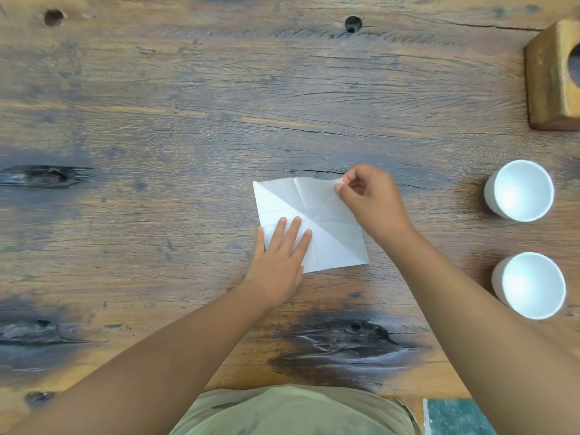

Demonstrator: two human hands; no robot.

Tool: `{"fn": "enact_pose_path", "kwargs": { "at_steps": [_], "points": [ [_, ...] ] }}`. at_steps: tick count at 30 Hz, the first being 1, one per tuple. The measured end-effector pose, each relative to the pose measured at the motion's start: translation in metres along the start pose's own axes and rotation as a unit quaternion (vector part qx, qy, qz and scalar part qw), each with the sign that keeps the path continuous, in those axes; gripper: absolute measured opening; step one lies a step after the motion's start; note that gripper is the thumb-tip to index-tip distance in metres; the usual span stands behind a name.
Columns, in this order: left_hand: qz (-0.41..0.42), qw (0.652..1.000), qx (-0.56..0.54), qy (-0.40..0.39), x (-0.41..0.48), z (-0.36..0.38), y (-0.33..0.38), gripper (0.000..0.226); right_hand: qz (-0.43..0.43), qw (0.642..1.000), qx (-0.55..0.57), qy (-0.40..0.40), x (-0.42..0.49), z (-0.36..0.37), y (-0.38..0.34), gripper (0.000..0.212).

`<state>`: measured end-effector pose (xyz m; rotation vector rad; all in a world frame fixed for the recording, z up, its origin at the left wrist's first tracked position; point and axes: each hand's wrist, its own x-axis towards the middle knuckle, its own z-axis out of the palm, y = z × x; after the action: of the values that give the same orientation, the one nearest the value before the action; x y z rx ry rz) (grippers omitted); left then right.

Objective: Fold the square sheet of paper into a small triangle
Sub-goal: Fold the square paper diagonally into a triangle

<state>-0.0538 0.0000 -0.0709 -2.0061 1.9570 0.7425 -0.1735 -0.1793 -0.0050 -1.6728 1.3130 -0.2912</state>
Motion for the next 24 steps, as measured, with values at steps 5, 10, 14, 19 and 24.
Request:
{"fn": "enact_pose_path", "kwargs": {
  "at_steps": [5, 10, 14, 19, 24],
  "points": [
    [-0.021, 0.999, -0.024, 0.001, -0.02, 0.006, -0.019, 0.068, -0.031, 0.999, -0.002, -0.03, -0.029, 0.012, -0.014, 0.012],
    [-0.035, 0.999, -0.035, 0.02, -0.039, 0.012, -0.039, 0.068, -0.047, 0.995, -0.043, -0.08, -0.047, 0.032, -0.016, 0.013],
    [-0.035, 0.998, -0.041, 0.018, -0.044, 0.014, -0.044, 0.065, -0.06, 0.989, -0.074, -0.11, -0.055, 0.047, -0.01, 0.006],
    [-0.04, 0.998, -0.037, 0.018, -0.045, 0.015, -0.049, 0.063, -0.067, 0.986, -0.099, -0.12, -0.059, 0.058, -0.003, 0.009],
    [-0.041, 0.998, -0.037, 0.012, -0.044, 0.017, -0.051, 0.063, -0.075, 0.982, -0.119, -0.126, -0.058, 0.065, 0.001, 0.009]
  ]
}}
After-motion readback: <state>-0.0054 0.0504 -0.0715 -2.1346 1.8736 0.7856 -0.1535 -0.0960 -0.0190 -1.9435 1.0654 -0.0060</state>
